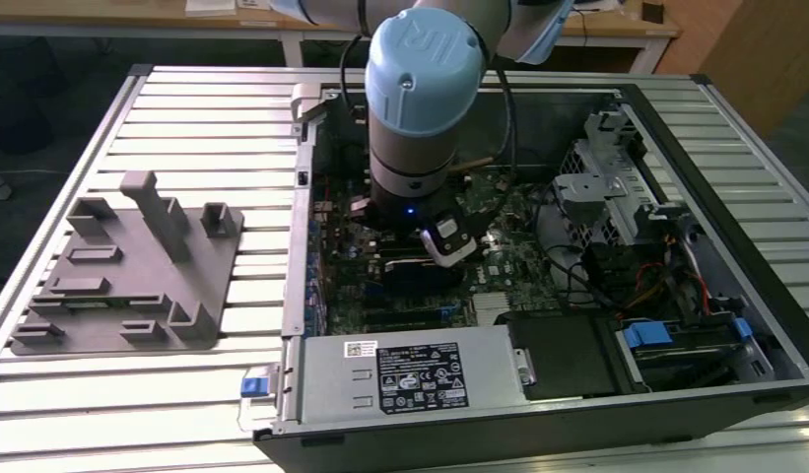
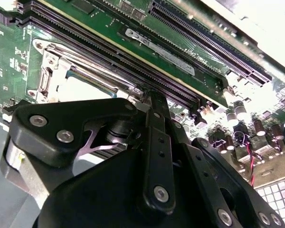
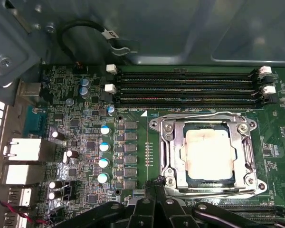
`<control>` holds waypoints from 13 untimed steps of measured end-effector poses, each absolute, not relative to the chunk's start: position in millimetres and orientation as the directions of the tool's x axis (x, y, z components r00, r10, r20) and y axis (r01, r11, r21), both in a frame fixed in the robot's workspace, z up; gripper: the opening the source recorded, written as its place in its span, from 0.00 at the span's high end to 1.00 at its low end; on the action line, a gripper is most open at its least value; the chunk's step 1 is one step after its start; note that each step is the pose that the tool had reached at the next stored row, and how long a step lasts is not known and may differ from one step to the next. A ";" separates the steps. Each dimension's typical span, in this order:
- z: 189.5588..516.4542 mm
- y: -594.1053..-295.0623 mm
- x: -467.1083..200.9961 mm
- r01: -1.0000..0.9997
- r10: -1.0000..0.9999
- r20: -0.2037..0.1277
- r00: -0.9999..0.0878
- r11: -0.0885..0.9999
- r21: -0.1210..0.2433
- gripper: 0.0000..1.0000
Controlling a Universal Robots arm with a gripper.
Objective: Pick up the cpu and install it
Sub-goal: 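Install the second cpu locking lever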
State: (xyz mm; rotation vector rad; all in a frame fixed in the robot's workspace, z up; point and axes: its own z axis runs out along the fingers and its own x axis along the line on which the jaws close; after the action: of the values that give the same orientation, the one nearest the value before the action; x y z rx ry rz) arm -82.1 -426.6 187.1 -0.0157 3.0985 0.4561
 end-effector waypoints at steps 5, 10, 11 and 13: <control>193.6 -426.6 -82.1 -0.011 -0.008 -0.011 -1.000 0.957 0.288 0.89; 204.8 -426.6 -82.0 -0.011 -0.008 -0.012 -1.000 0.958 0.288 0.89; 207.5 -426.6 -82.0 -0.010 -0.007 -0.012 -1.000 0.958 0.288 0.89; 212.8 -426.6 -82.1 -0.009 -0.006 -0.012 -1.000 0.958 0.288 0.89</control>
State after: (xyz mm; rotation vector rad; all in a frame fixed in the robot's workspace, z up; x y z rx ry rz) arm -82.1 -426.6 212.8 -0.0120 3.0972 0.4551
